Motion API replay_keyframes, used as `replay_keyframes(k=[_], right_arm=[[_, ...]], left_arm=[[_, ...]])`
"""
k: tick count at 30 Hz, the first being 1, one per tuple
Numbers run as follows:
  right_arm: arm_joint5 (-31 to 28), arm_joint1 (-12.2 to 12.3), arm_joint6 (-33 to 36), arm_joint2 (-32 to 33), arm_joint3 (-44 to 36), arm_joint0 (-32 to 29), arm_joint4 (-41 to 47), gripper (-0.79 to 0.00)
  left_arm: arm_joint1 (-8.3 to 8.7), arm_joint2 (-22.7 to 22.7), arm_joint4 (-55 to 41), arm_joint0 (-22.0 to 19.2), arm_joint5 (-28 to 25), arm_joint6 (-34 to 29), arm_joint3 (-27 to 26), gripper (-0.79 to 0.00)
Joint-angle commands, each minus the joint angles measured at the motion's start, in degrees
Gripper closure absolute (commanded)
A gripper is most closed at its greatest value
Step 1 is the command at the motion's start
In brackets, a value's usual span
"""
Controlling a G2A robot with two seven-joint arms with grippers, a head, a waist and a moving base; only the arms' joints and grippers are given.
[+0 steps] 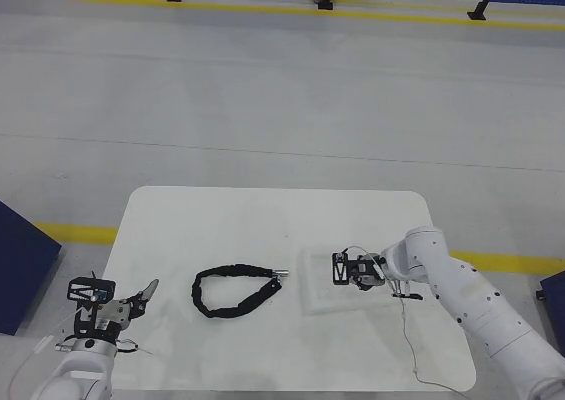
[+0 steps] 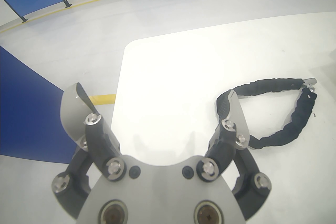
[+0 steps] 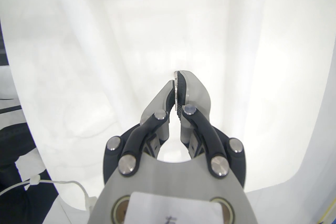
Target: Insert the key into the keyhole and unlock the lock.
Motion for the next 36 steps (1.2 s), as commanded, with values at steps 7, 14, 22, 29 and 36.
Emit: replay_keyframes(k=[7, 14, 22, 29, 36], right_arm=[[3.1, 1.4, 6.7, -0.9, -5.6, 0.8, -8.2, 0.000], [3.9, 2.0, 6.3, -0.5, -8.7, -1.0, -14.2, 0.000], [0.4, 2.2, 3.9, 3.1, -7.0, -0.9, -6.1, 0.000], [0.0, 4.9, -1.5, 8.1, -2.4, -4.8, 17.5, 0.000], [0.0, 10.6, -2.4, 9.3, -4.2, -10.9, 40.6, 0.000]], left_arm=[[0.00, 0.0, 0.0, 0.0, 0.0, 0.0, 0.0, -0.785], [0.00, 0.0, 0.0, 0.0, 0.0, 0.0, 0.0, -0.785], [0.00, 0.0, 0.0, 0.0, 0.0, 0.0, 0.0, -0.785], [0.00, 0.0, 0.0, 0.0, 0.0, 0.0, 0.0, -0.785], [0.00, 0.0, 0.0, 0.0, 0.0, 0.0, 0.0, -0.785]])
